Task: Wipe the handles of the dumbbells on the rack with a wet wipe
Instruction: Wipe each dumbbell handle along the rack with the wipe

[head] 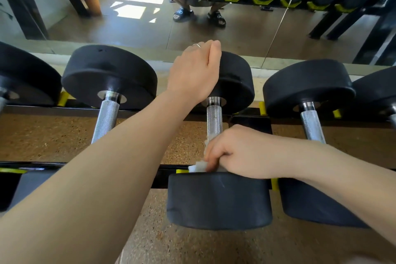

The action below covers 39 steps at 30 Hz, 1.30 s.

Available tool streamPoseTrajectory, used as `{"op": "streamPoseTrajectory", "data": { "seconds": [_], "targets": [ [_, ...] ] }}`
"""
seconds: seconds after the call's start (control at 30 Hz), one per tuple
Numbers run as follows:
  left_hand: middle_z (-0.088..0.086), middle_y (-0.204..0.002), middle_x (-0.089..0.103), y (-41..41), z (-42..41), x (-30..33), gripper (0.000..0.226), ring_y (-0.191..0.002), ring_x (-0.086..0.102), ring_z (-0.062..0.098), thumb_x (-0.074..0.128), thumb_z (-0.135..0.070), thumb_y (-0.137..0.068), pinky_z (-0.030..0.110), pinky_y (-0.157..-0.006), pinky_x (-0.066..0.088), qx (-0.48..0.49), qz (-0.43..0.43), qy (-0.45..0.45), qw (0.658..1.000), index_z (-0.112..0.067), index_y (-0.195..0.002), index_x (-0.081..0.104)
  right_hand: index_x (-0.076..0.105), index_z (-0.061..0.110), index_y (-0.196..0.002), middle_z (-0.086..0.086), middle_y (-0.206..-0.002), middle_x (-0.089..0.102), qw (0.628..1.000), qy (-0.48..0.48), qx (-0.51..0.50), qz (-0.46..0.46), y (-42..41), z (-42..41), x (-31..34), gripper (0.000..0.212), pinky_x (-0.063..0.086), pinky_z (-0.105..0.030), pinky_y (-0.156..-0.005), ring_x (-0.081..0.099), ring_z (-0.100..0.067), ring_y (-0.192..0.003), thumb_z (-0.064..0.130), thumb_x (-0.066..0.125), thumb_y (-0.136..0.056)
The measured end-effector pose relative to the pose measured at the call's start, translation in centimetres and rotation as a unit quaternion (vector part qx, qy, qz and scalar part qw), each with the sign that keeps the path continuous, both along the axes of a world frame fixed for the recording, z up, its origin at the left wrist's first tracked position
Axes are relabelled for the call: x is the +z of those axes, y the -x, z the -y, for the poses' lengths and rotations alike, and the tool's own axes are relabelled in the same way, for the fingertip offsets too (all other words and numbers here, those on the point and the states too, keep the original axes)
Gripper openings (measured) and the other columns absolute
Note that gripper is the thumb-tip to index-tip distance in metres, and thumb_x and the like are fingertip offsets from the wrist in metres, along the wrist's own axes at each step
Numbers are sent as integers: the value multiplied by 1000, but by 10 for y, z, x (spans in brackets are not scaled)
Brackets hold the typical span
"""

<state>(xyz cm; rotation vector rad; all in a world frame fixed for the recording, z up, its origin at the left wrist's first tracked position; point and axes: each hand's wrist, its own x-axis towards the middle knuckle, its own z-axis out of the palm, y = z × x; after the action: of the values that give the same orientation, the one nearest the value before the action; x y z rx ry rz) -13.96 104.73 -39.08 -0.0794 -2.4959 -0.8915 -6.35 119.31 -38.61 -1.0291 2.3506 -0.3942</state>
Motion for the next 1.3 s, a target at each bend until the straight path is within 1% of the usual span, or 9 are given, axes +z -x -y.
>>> {"op": "streamPoseTrajectory", "data": {
  "seconds": [0.1,0.2,0.33,0.57,0.7,0.87,1.03,1.17,1.3],
  "targets": [
    [8,-94,54,-5,8,5,38,-96,53,32,19,-32,-108,52,-87,47,-54,30,72,995,-14,-102,51,79,32,-87,16,-92,73,996,11,-78,38,-2,-13,14,40,50,-26,-88,64,-1,-89,4,52,-82],
    [11,-136,57,-14,28,14,47,-123,51,35,18,-39,-110,47,-106,40,-63,84,163,981,-19,-142,47,72,28,-91,12,-82,68,978,8,-200,60,-10,-22,9,29,47,-25,-62,61,-7,-72,8,52,-86],
    [7,-149,52,-33,68,30,53,-142,39,30,12,-41,-110,44,-118,24,-15,57,274,960,-24,-148,45,68,8,-78,0,-75,54,966,-42,-236,95,-18,-17,-7,17,34,-24,-60,51,-13,-71,10,54,-88],
    [22,-131,59,-58,168,25,47,-122,51,39,22,-35,-111,49,-105,39,91,120,104,983,-7,-133,53,75,9,-92,1,-62,57,938,127,-222,233,-24,26,42,24,41,-33,-66,50,-11,-59,-3,55,-84],
    [8,-125,57,-72,202,12,43,-118,50,26,24,-33,-112,31,-94,35,55,128,-3,990,-12,-135,53,70,16,-105,-4,-83,69,937,246,-204,139,-23,101,33,30,49,-22,-64,58,-8,-64,-2,55,-86],
    [1,-110,50,-64,215,-3,32,-110,49,26,29,-29,-111,33,-90,36,13,96,-51,994,-12,-125,53,69,17,-111,4,-109,66,917,333,-134,-175,-9,182,-1,29,48,-25,-83,60,-9,-92,5,51,-92],
    [9,-116,55,-59,220,-15,33,-112,49,26,27,-30,-110,42,-102,38,17,65,-101,993,-19,-121,56,69,14,-111,-2,-113,64,898,112,95,-415,13,206,-37,28,49,-44,-84,55,-27,-104,13,49,-91],
    [2,-115,59,-58,215,-24,37,-109,51,21,25,-32,-107,40,-97,41,48,12,-124,991,-26,-118,60,68,19,-116,4,-121,64,904,111,85,-405,15,198,-38,37,48,-40,-92,55,-22,-110,27,37,-96],
    [1,-107,60,-54,213,-28,39,-105,51,22,23,-35,-104,41,-91,43,64,-6,-130,989,-27,-113,60,69,13,-116,1,-118,65,920,185,13,-345,6,194,-44,31,50,-35,-93,59,-20,-107,18,46,-96]
  ]
}}
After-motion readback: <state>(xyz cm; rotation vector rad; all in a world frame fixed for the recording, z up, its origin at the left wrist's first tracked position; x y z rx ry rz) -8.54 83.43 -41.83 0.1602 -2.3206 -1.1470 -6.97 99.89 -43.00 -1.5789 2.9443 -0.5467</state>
